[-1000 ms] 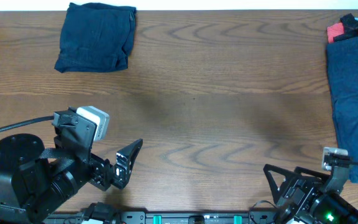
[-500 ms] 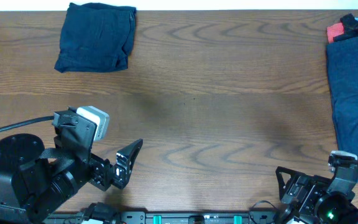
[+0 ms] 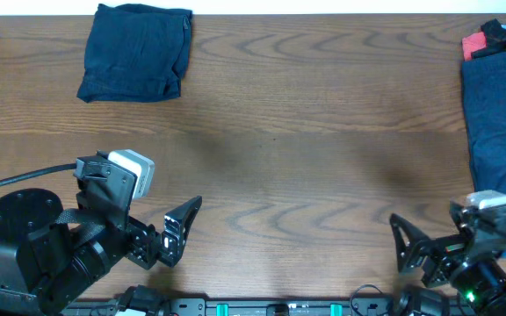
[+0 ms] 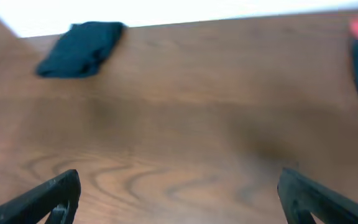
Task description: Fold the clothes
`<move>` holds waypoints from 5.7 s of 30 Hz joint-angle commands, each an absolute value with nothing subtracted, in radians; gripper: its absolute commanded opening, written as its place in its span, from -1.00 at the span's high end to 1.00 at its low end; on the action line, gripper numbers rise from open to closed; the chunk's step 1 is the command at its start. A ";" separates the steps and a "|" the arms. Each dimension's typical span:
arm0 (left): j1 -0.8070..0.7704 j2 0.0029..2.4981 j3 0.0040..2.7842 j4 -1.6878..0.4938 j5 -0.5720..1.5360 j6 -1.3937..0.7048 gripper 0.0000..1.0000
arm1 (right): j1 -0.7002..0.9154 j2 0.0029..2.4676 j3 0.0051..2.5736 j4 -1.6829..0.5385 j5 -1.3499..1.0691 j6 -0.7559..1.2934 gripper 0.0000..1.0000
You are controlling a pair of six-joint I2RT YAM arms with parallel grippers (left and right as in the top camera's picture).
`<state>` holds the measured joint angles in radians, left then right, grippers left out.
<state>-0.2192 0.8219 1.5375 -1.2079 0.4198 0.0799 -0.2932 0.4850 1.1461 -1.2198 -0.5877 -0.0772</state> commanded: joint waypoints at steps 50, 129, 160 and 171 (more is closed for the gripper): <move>-0.224 0.822 1.543 -1.211 0.430 0.094 -0.96 | 0.102 0.005 0.006 -0.070 -0.057 -0.031 -0.98; -0.012 0.002 0.004 0.095 0.214 0.054 -0.96 | 0.102 0.005 0.006 -0.070 -0.056 -0.031 -0.98; -0.012 0.004 0.004 -0.056 0.163 0.059 -0.96 | 0.102 0.005 0.006 -0.070 -0.056 -0.031 -0.99; -0.012 0.004 0.004 -0.056 0.164 0.059 -0.96 | 0.102 0.005 0.006 -0.071 -0.056 -0.031 -0.98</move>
